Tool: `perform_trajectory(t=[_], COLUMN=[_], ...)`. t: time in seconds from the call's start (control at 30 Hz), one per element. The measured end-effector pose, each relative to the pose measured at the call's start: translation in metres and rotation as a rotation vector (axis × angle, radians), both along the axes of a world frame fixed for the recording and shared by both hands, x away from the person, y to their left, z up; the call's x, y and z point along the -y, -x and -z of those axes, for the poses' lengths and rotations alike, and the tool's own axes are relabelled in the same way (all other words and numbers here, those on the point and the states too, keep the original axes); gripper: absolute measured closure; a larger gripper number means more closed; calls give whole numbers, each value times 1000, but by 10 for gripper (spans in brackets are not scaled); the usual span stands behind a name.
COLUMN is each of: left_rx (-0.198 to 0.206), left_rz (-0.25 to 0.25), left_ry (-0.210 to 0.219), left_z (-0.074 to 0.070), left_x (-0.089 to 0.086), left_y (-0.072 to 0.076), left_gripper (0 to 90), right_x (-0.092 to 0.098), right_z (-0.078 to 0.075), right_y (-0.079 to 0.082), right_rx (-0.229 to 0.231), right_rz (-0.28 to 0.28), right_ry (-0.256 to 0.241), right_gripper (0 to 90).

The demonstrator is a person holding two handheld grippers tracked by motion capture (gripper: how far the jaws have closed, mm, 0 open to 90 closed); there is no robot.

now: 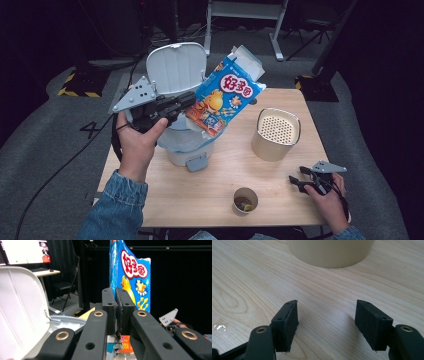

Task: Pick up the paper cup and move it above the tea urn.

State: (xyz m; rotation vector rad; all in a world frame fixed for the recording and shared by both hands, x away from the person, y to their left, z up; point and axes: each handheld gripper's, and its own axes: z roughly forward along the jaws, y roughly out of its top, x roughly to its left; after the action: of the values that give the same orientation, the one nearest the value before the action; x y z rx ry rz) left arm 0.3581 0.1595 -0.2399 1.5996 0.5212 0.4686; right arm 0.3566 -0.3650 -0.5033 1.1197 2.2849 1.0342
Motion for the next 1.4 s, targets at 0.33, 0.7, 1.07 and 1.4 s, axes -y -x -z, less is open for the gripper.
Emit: perform_trajectory(t=[0.33,0.7,1.07,1.4], left_rx=[23,15,1,-16], left_rz=[-74,-164,-236,-250], left_ry=[50,59,33,12], left_z=[-9,-10,-1,10], left_x=[-7,-15,-20,-19], left_y=[-11,-34,-49,-55], left_gripper=[864,863,862,862], right_x=[0,1,1,1], right_z=[0,0,0,0], right_y=[0,-1,-1,-1], right_rx=[-3,-10,-10,-10], right_rz=[0,1,1,1], right_ry=[-2,-7,-7,-7], right_gripper=[354,353,353,353])
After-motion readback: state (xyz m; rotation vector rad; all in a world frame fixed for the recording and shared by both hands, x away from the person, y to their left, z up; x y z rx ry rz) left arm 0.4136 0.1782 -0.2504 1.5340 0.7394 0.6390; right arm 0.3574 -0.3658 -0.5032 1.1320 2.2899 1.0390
